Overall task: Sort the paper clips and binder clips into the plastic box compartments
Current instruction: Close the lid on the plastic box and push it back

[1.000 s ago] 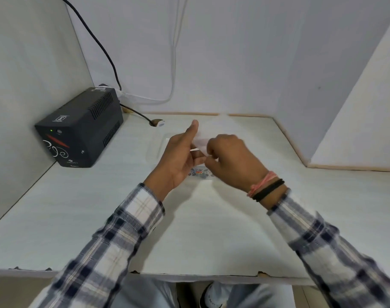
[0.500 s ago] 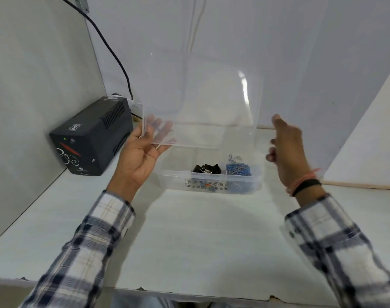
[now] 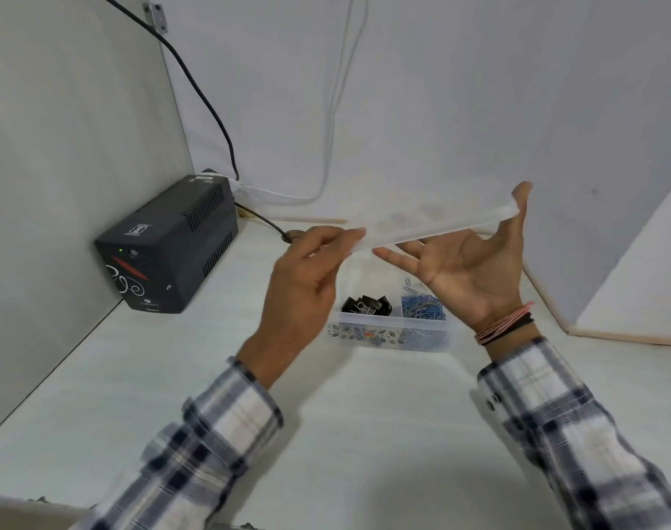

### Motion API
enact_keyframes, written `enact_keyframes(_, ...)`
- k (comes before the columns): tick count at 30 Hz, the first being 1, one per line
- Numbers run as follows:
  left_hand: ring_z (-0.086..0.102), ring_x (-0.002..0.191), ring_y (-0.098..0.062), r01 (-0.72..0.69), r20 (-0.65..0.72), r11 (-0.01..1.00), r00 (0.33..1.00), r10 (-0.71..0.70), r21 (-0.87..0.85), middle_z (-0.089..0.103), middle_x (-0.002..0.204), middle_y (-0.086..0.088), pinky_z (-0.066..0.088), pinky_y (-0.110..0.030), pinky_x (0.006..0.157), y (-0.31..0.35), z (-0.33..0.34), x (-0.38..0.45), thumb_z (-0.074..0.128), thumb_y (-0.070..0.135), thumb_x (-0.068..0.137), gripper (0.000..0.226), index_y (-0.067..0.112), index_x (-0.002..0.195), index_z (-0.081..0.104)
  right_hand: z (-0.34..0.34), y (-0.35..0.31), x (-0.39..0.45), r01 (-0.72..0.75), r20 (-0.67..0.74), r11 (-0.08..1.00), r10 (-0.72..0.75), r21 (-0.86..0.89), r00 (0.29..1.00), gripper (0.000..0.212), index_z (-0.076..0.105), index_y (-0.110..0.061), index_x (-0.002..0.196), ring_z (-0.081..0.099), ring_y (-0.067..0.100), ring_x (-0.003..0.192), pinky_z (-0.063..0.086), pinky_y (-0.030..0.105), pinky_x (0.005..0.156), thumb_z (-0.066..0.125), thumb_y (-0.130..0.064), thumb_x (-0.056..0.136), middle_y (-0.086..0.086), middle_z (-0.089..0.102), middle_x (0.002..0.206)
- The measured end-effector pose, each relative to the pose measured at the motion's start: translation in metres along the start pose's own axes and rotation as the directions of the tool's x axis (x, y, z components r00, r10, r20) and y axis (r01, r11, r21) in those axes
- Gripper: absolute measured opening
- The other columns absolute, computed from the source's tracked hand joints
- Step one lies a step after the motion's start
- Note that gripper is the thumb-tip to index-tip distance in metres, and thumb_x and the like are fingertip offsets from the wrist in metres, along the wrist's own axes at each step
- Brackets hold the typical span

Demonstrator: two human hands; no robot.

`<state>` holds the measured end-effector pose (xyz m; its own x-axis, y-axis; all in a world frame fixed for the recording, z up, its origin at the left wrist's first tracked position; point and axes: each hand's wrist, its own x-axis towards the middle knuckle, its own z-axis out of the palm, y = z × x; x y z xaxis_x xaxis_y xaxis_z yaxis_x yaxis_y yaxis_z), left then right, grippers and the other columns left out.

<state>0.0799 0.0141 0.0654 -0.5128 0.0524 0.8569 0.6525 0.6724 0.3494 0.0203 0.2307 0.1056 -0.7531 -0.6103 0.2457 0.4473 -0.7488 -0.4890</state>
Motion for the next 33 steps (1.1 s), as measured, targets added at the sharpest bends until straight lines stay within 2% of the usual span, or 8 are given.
enact_keyframes(4,0.064,0.101,-0.034,-0.052,0.036,0.935,0.998,0.042,0.350,0.065,0.120,-0.016,0.053,-0.045,0.081,0.012,0.017,-0.009,0.050,-0.015,0.081,0.062,0.005,0.137,0.062,0.000,0.026,0.007,0.032,0.071,0.993,-0.024,-0.114,0.997,0.101,0.029,-0.011,0.132,0.028,0.052,0.147,0.020,0.073,0.115,0.060,-0.083,0.068,0.026,0.030,0.153)
enact_keyframes(7,0.059,0.113,-0.030,-0.114,0.227,0.974,0.971,0.068,0.194,0.062,0.129,-0.011,0.052,-0.041,0.092,0.017,0.023,-0.009,0.064,0.005,0.091,0.046,0.005,0.138,0.061,-0.009,0.032,0.012,0.085,-0.169,0.875,-0.186,-0.477,0.968,0.063,0.047,-0.007,0.126,0.056,0.048,0.127,0.046,0.064,0.103,0.075,-0.046,0.084,0.034,0.051,0.136)
enact_keyframes(12,0.050,0.132,-0.021,0.350,-0.015,0.928,0.936,-0.351,0.127,0.058,0.139,-0.004,0.041,-0.043,0.112,-0.012,0.013,0.001,0.059,0.049,0.098,0.052,0.013,0.135,0.063,-0.028,0.006,0.009,0.124,-0.363,0.881,-0.311,-0.456,0.878,0.021,0.061,0.009,0.112,0.072,0.045,0.101,0.061,0.047,0.084,0.057,-0.004,0.097,0.032,0.071,0.114)
enact_keyframes(15,0.048,0.132,-0.024,0.669,-0.142,0.739,0.741,-0.656,0.077,0.052,0.145,-0.009,0.040,-0.039,0.108,-0.049,-0.006,0.015,0.056,0.056,0.096,0.063,0.014,0.142,0.055,-0.032,-0.012,0.004,-0.003,-0.403,0.838,-0.259,-0.546,0.878,0.028,0.062,0.007,0.121,0.077,0.035,0.089,0.061,0.032,0.067,0.053,-0.006,0.098,0.025,0.075,0.107)
enact_keyframes(18,0.066,0.088,-0.022,0.838,0.119,0.340,0.425,-0.897,-0.428,0.068,0.115,-0.007,0.052,-0.030,0.074,-0.072,-0.021,0.023,0.064,0.043,0.095,0.046,0.007,0.124,0.067,-0.037,-0.025,-0.001,-0.120,-0.453,0.782,-0.221,-0.611,0.864,0.022,0.064,0.002,0.116,0.076,0.026,0.071,0.058,0.025,0.056,0.055,-0.006,0.097,0.020,0.078,0.092)
enact_keyframes(20,0.064,0.068,-0.019,0.873,0.182,0.262,0.361,-0.915,-0.413,0.074,0.105,-0.015,0.050,-0.032,0.073,-0.081,-0.026,0.017,0.068,0.027,0.095,0.023,0.006,0.103,0.073,-0.049,-0.032,-0.002,-0.196,-0.471,0.623,-0.312,-0.757,0.825,0.020,0.067,0.001,0.110,0.070,0.026,0.065,0.054,0.023,0.054,0.064,-0.013,0.096,0.016,0.078,0.081)
enact_keyframes(23,0.061,0.062,-0.021,0.902,0.113,0.303,0.351,-0.929,-0.309,0.078,0.093,-0.015,0.049,-0.032,0.069,-0.090,-0.022,0.002,0.071,0.024,0.092,0.021,0.004,0.085,0.074,-0.072,-0.031,-0.001,-0.318,-0.439,0.307,-0.530,-0.897,0.725,0.036,0.066,-0.007,0.114,0.062,0.024,0.068,0.051,0.028,0.063,0.078,-0.028,0.087,0.010,0.074,0.073)
enact_keyframes(33,0.063,0.062,-0.021,0.885,0.021,0.454,0.458,-0.889,-0.107,0.070,0.064,-0.002,0.045,-0.028,0.060,-0.105,-0.010,0.001,0.080,0.040,0.080,0.041,0.003,0.069,0.068,-0.087,-0.028,0.004,-0.477,-0.261,-0.137,-0.692,-0.868,0.673,0.033,0.075,-0.008,0.113,0.070,0.026,0.092,0.056,0.042,0.094,0.069,-0.033,0.091,0.010,0.076,0.104)
